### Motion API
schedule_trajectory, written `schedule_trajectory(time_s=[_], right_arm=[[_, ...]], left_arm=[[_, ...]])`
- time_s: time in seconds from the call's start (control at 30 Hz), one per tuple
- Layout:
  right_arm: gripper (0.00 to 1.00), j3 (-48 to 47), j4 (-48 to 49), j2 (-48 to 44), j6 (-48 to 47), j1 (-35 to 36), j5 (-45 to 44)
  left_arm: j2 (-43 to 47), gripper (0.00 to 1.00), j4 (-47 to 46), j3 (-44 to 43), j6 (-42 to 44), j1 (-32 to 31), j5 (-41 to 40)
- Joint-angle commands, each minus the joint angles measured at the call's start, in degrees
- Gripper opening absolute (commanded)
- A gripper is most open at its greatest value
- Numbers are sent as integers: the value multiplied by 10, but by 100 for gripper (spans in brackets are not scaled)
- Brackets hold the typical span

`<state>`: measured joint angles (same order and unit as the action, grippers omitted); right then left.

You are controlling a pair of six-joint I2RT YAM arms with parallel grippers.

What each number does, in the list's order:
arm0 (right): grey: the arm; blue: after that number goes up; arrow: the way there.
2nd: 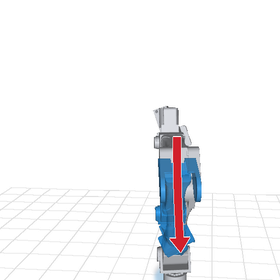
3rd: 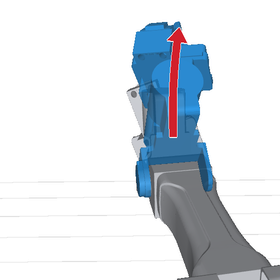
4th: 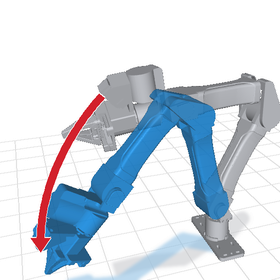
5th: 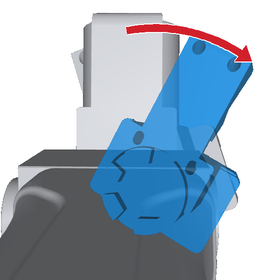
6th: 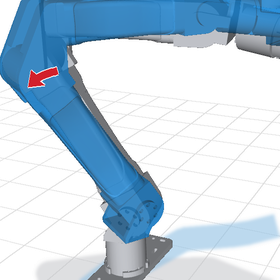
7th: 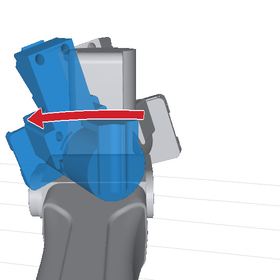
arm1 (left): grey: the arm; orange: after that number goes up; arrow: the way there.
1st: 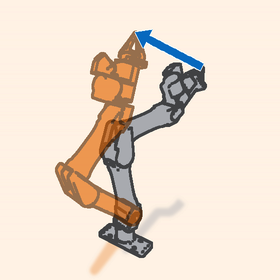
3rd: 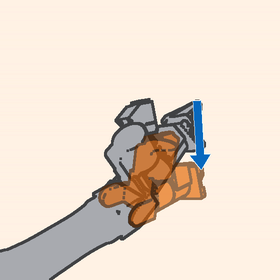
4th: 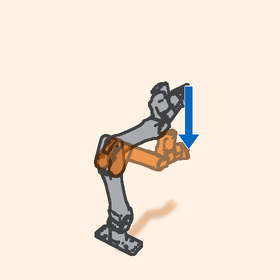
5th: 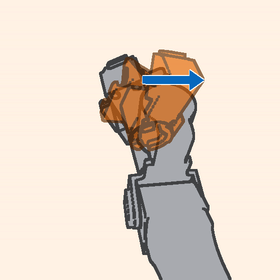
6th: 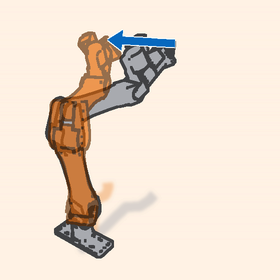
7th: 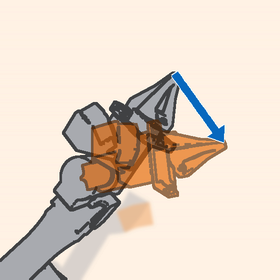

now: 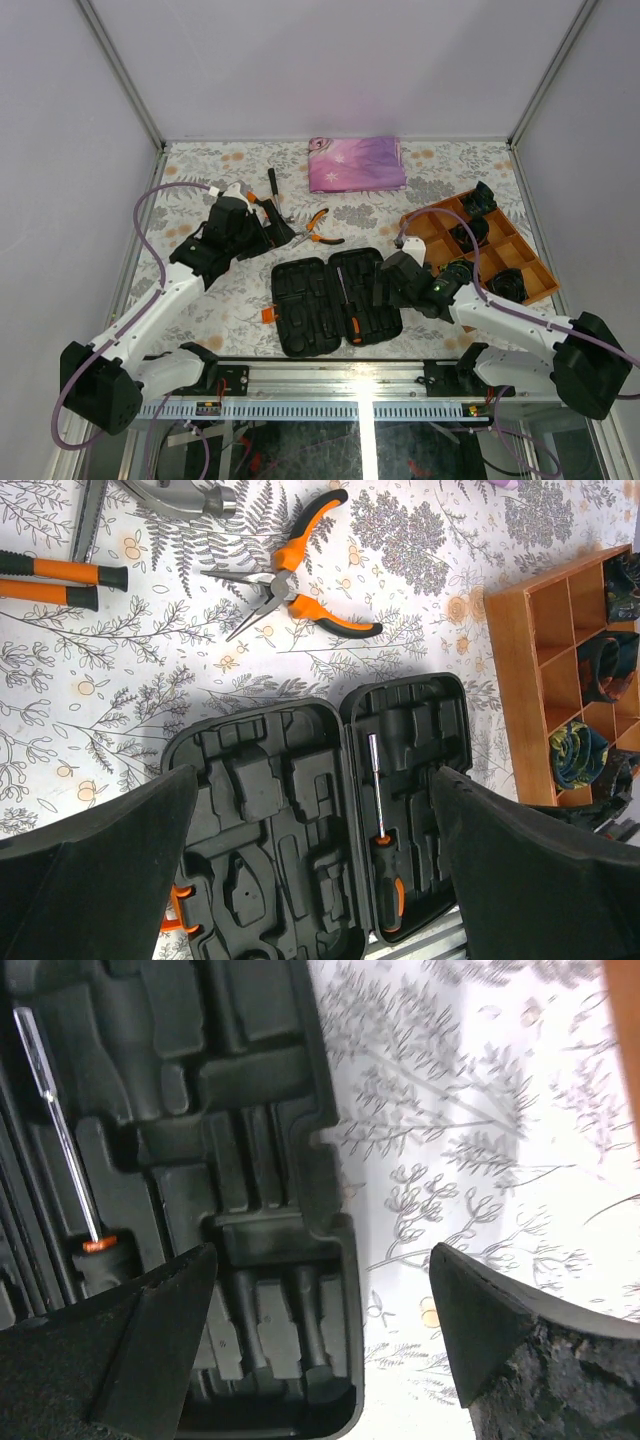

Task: Sort the tools into containers
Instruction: Place the screwdriver in the storage box, then adjust the screwdriver in the storage box.

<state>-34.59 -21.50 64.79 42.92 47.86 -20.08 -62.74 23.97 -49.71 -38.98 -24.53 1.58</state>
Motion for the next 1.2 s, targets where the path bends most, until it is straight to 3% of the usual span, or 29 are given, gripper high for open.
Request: schedule_trajectory(time_s=[0.0,0.27,0.57,0.7,0.77,1.07,1.17], right_arm=[[92,16,34,6,-11,-8,98],[90,54,109,-27,-16,-9,218],[90,45,66,-97,1,-8,158],[96,29,28,-101,-15,-8,96],[100,19,17,-89,-24,-7,90],[99,-2,22,-33,-19,-7,98],[92,6,46,-36,-22,-7,129]], left_arm=[[1,100,-27,-3,11,8,9],[2,100,-22,12,26,8,21],[-20,100,-5,1,39,8,17],[-29,100,-14,9,34,2,17],[-35,100,-16,11,30,-12,6],[-81,100,-44,-6,4,-85,-25],[-101,100,-52,-15,0,-97,-13]])
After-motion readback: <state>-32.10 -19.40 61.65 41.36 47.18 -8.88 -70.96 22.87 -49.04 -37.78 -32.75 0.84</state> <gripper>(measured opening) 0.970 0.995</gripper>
